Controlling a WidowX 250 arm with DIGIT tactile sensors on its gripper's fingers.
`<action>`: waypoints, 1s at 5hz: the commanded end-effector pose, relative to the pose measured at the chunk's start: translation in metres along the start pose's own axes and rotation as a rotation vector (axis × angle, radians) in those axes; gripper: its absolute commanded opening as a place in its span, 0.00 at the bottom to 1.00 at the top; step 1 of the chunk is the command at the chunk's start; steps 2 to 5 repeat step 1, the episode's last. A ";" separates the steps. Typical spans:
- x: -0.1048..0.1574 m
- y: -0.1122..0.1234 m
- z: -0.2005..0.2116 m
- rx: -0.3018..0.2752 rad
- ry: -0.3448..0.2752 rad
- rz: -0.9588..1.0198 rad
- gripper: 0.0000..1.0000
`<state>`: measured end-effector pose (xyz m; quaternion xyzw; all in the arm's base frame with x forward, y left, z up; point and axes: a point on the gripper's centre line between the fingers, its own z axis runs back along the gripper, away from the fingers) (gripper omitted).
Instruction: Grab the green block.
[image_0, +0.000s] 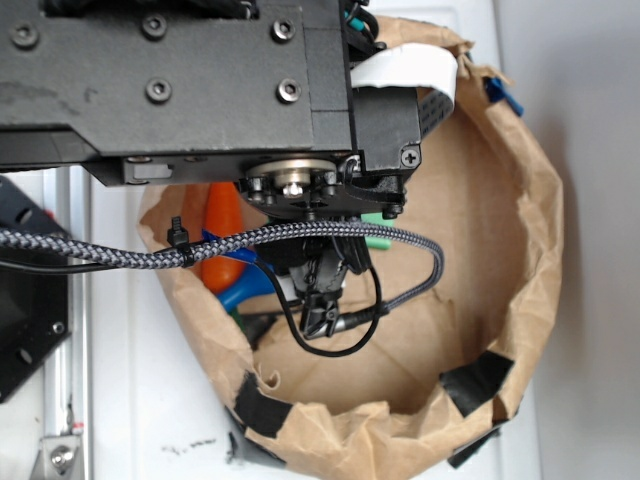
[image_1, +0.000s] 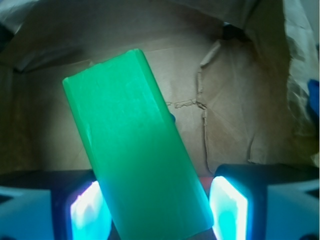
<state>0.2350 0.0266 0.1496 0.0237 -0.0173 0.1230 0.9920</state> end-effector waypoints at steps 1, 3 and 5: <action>0.007 -0.010 0.015 0.006 -0.080 0.031 0.00; 0.007 -0.010 0.015 0.006 -0.080 0.031 0.00; 0.007 -0.010 0.015 0.006 -0.080 0.031 0.00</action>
